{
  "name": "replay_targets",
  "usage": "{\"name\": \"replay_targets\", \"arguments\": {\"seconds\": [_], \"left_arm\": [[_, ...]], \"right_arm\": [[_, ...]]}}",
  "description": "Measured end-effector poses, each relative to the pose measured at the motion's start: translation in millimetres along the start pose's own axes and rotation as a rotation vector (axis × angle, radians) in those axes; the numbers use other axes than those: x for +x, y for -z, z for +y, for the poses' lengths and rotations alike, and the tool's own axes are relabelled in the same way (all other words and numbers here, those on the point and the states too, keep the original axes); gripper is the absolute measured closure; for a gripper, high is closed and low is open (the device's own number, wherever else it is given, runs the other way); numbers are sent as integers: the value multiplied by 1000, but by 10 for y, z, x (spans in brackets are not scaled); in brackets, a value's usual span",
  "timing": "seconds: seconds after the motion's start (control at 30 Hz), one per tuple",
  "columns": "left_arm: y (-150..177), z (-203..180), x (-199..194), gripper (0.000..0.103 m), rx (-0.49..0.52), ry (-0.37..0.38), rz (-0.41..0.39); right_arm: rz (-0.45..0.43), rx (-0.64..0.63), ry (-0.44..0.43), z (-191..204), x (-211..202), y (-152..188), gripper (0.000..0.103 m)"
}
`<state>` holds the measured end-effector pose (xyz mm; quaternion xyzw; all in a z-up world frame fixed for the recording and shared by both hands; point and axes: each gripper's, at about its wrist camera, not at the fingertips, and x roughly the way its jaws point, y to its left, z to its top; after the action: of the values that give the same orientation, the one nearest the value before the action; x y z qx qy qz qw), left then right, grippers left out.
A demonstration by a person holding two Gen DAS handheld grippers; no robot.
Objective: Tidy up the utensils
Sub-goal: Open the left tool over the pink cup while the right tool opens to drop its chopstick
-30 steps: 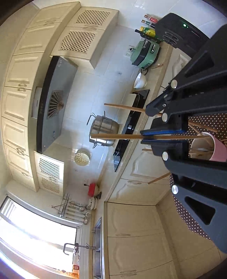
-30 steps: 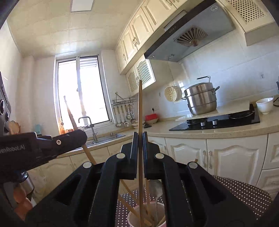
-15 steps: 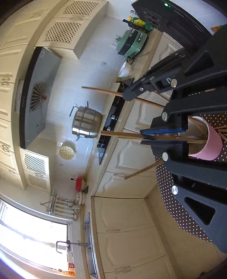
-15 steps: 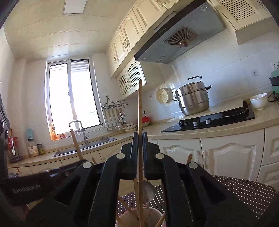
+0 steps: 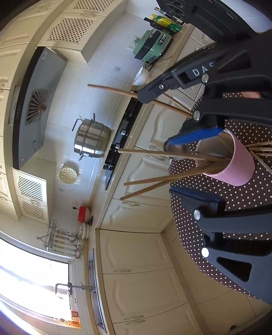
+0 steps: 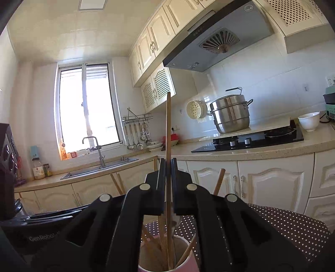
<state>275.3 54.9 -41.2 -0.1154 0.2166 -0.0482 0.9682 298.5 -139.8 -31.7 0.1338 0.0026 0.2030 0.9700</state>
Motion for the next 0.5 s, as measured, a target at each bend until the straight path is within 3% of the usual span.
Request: {"name": "replay_targets", "arguments": {"seconds": [0.5], "left_arm": [[228,55,-129,49,25,-25,42]], "right_arm": [[90,-25,21,42,-237,165,97]]}}
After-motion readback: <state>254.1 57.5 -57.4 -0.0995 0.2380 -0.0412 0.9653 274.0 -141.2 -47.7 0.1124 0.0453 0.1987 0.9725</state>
